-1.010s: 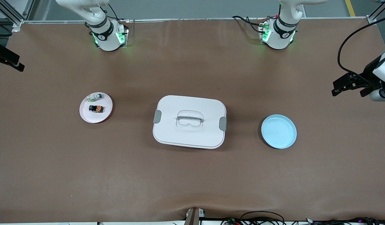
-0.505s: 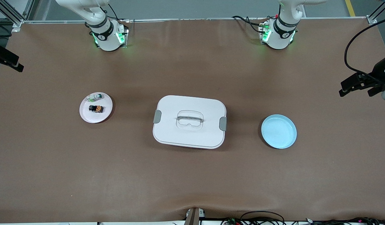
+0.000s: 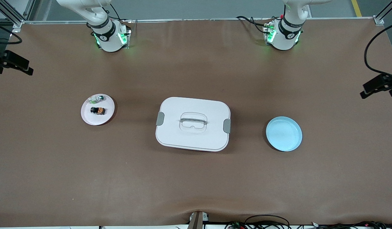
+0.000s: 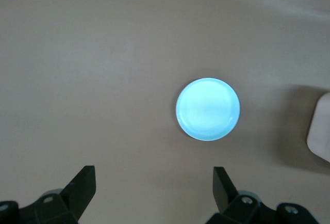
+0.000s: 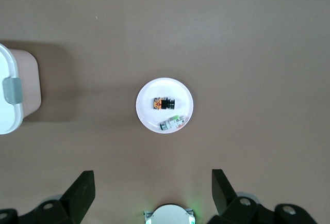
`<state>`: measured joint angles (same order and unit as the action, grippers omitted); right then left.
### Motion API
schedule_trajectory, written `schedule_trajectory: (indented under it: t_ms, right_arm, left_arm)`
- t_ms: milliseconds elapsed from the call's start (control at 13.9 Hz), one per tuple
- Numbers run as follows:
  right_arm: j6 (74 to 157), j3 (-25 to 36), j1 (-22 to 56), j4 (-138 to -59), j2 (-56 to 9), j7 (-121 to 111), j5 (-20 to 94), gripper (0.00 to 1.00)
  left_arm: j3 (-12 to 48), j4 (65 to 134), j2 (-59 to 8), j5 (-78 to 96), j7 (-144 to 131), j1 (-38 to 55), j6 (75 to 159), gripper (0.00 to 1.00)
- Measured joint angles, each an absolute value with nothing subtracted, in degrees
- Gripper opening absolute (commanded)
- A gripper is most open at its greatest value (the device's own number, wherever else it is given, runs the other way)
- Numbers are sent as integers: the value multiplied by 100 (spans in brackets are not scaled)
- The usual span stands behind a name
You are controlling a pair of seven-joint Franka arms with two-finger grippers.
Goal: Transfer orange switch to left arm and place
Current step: 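Move the right gripper over the orange switch on the white plate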
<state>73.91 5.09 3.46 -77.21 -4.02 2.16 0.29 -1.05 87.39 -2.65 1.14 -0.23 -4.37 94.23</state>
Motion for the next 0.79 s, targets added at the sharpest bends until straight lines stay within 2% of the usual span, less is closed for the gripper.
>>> schedule_trajectory:
  t_ms: [216, 649, 794]
  right_arm:
    - [7644, 523, 345, -8260, -444, 275, 29, 100]
    - [9209, 556, 341, -10236, -244, 351, 26, 100]
    - [9661, 550, 346, -10721, -209, 417, 26, 100]
  left_arm:
    - [-104, 8731, -265, 114, -14, -543, 9423, 100]
    - [-17, 8730, -336, 115, -14, -336, 9444, 100]
    - [8, 8733, -560, 115, -19, -155, 9744, 100]
